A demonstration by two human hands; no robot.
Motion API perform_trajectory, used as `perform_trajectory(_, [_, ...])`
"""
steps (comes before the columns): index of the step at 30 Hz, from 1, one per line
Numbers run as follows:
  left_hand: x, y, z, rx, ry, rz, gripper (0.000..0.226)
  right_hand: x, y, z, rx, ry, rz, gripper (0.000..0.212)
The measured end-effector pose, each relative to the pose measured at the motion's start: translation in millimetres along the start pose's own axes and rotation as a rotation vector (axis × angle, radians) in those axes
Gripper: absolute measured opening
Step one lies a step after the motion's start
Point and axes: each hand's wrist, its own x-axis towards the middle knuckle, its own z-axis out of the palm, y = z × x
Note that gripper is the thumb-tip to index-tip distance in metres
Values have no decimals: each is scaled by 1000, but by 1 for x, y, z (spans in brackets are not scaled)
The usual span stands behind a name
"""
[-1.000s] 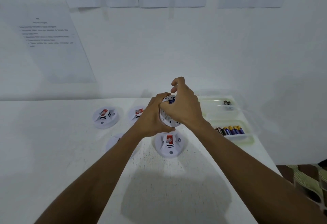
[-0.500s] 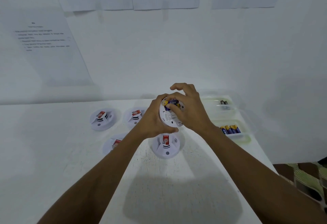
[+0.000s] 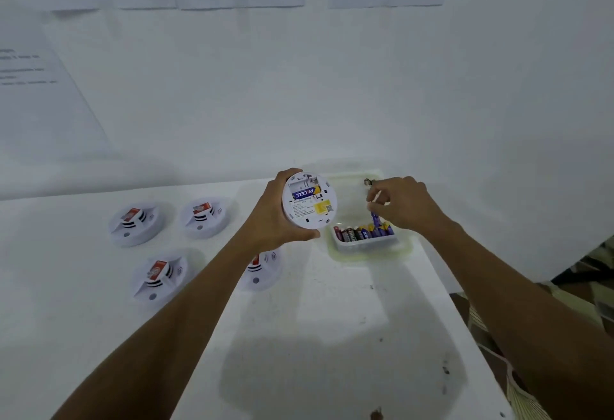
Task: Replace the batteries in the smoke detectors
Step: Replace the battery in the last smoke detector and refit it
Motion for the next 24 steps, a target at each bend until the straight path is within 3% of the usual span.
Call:
perform_trajectory(6, [3,11,24,-15,6,-9,98,5,14,10,-290,-123,-28,12])
perform_trajectory(10, [0,11,29,-17,13,-7,97,5,21,11,-259,-99,-36,10])
perform_trajectory(13, [1,11,31,-16,20,-7,97,3,26,10,-113,6,-31,10])
perform_trajectory(17, [2,13,34,-8,24,15,95,-9,3,3,424,160,-119,7])
perform_trajectory(21, [6,18,37,19,36,60,91,-17,-36,11,534,177,-143,8])
perform_trajectory(24, [7,17,36,26,47,76,89,-17,-53,22,608,234,-49,10])
